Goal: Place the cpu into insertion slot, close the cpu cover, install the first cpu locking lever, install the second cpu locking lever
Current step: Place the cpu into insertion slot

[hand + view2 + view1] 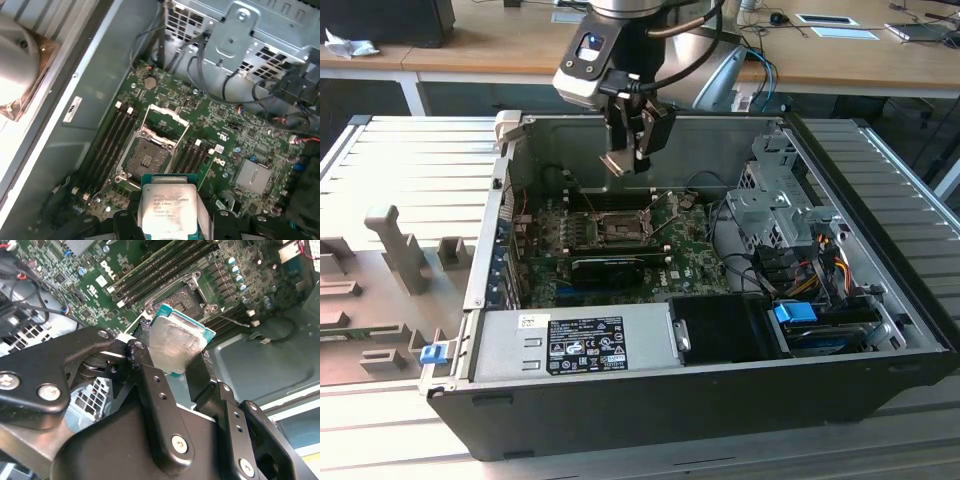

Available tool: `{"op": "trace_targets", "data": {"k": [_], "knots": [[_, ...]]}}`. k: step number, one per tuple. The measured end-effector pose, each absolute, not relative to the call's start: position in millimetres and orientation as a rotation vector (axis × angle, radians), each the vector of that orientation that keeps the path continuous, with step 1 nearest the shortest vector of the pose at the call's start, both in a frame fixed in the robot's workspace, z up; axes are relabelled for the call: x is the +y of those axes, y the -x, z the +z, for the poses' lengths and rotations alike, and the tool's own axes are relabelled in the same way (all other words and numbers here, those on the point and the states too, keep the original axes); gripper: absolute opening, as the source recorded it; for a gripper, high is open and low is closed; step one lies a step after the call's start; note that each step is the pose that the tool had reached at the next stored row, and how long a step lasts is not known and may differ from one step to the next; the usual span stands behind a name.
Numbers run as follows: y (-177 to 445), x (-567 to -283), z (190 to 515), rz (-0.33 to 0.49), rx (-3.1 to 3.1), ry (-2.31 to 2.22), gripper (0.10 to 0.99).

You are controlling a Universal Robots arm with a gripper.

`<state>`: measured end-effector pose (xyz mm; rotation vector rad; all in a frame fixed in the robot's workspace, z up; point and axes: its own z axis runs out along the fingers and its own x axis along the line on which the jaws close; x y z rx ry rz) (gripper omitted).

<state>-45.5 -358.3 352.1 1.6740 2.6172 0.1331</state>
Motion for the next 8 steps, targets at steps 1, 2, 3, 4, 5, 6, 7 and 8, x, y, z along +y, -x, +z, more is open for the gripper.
{"op": "trace_targets", "data": {"k": [1,2,3,4,5,6,7,8], "knots": [[45.5,-358.3,351.9,0.133,2.609,-1.687,0.529],[45.5,-358.3,351.4,0.132,2.589,-1.715,0.529],[45.5,-358.3,351.2,0.132,2.576,-1.733,0.529],[45.5,-358.3,350.9,0.131,2.564,-1.75,0.529],[45.5,-358.3,350.2,0.131,2.547,-1.773,0.529],[45.5,-358.3,349.6,0.13,2.533,-1.792,0.529],[45.5,-358.3,348.7,0.13,2.519,-1.811,0.529],[45.5,-358.3,347.9,0.13,2.507,-1.827,0.529]]}}
